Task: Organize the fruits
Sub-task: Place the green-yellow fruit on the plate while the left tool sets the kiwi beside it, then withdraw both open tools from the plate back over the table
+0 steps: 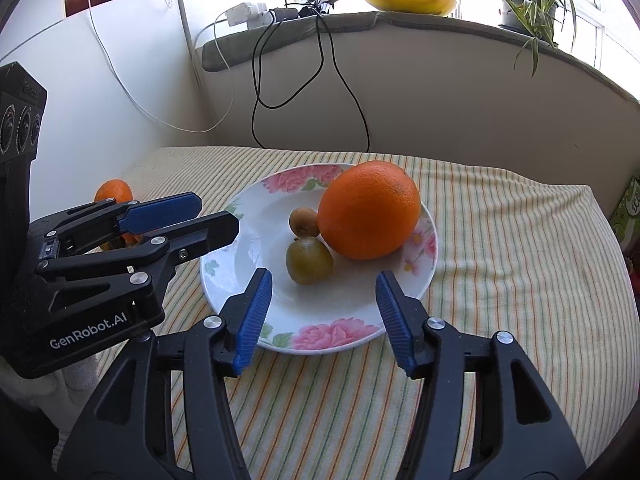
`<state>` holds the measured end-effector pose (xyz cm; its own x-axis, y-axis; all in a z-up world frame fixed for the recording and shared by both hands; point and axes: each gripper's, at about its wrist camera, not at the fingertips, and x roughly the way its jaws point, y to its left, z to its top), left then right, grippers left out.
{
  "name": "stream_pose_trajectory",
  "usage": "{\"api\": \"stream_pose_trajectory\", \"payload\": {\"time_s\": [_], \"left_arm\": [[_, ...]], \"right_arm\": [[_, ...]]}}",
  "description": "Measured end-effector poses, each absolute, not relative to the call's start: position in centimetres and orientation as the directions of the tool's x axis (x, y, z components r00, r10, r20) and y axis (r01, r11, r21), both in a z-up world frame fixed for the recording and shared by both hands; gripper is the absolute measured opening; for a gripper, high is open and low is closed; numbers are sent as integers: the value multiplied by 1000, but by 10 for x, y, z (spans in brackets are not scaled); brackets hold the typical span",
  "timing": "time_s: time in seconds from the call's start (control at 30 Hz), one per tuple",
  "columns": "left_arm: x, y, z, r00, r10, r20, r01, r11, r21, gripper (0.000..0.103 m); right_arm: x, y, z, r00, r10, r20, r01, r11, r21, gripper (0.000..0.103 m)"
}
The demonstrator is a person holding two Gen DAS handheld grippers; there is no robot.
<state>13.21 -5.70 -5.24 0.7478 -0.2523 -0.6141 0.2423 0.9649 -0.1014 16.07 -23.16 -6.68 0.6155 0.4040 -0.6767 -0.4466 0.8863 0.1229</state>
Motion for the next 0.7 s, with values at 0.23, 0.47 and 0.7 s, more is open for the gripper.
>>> {"api": "stream_pose_trajectory", "payload": {"time_s": [0.23, 0.47, 0.7], "left_arm": [[126, -56, -46, 762, -240, -601, 233, 968, -93, 61], [117, -51, -38, 777, -222, -589, 214, 973, -85, 80], [107, -38, -34, 790, -185, -585, 172, 982, -79, 82]], "right_arm": [[157, -230, -63, 627, 398, -670, -444, 889, 113, 73], [150, -226, -56, 642, 393, -659, -448, 889, 93, 86], [142, -215, -51, 643, 394, -657, -467, 881, 72, 89]]}}
